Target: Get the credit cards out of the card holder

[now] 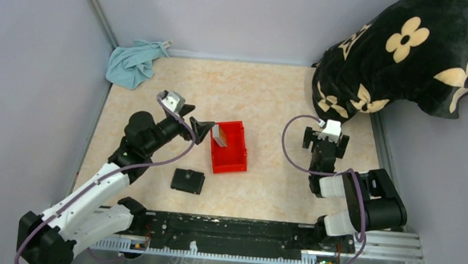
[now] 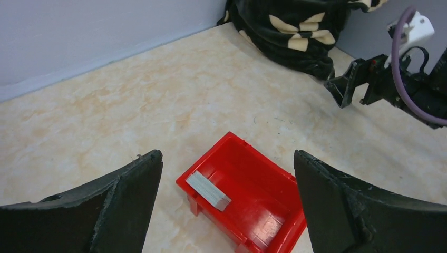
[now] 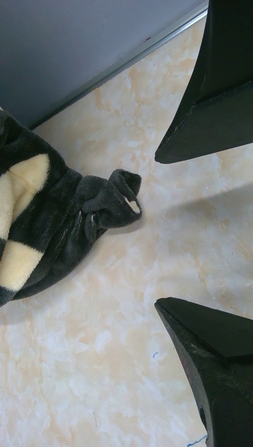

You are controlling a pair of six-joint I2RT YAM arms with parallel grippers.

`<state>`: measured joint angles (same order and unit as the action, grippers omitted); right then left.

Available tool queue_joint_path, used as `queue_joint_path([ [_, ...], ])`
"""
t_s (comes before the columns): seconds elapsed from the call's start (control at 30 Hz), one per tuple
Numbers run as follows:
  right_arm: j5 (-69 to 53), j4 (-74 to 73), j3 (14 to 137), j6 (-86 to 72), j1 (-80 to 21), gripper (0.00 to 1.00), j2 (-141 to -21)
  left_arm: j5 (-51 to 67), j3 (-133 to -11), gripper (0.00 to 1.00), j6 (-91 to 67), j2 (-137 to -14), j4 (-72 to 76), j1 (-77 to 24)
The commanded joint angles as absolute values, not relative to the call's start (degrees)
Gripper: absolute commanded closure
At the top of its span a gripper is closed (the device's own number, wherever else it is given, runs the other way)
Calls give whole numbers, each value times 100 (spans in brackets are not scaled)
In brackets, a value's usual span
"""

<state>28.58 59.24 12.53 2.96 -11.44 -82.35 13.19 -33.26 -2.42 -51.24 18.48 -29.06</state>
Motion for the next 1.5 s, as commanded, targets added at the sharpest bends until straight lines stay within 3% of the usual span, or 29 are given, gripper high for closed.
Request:
queue_joint_path([
  [0.0, 2867, 6328, 1450, 308, -1098, 1, -8156, 514, -3790, 1, -884, -4789, -122, -2934],
  [0.33, 2948, 5974, 1706, 246, -1058, 1, -8202, -769, -3982, 1, -1519, -4574, -598, -2922],
  [0.43, 3299, 3336, 3057, -461, -1067, 1, -8386, -717, -4271, 1, -1429, -4863, -829, -2924],
  [0.5, 2600, 1269, 4167, -966, -1075, 2, -8557, -935, -4401, 1, -1436, -5009, -974, -2924],
  [0.53, 1893, 869, 4451, -940, -1080, 14, -8655, -1036, -4415, 1, -1447, -5036, -991, -2922],
  [0.63, 15, 338, 4893, -1158, -1094, 69, -8784, -1201, -4313, 1, -1479, -4963, -857, -2922],
  [0.67, -339, 324, 4880, -1414, -1098, 73, -8725, -1233, -4290, 1, -1510, -4901, -812, -2914],
  [0.73, -697, 546, 4648, -1914, -1105, 71, -8463, -1298, -4253, 1, -1522, -4742, -775, -2912],
  [0.8, -713, 619, 4521, -2161, -1193, 62, -8095, -1471, -4116, 1, -1598, -4525, -731, -2913],
  [1.07, 1664, -1126, 5875, -1264, -3344, 48, -6646, -1554, -4274, 0, -1900, -4622, -1166, -2918],
  [1.1, 1753, -909, 5658, -1312, -3454, 34, -6392, -1529, -4307, 0, -1914, -4676, -1188, -2911],
  [1.13, 1793, -431, 5246, -1475, -3463, 8, -6112, -1500, -4321, 0, -1915, -4722, -1188, -2915],
  [1.17, 2069, 93, 4746, -1685, -3463, 2, -5761, -1475, -4312, 0, -1929, -4743, -1175, -2917],
  [1.23, 1963, 1293, 3806, -1692, -3386, 15, -5260, -1384, -4282, 0, -1970, -4776, -1146, -2912],
  [1.3, 1309, 1882, 3512, -1355, -3349, 42, -5119, -1288, -4312, 0, -1945, -4821, -1168, -2913],
  [1.47, 297, 735, 4537, -1068, -3380, 65, -6005, -1309, -4391, 0, -1878, -4900, -1219, -2913],
])
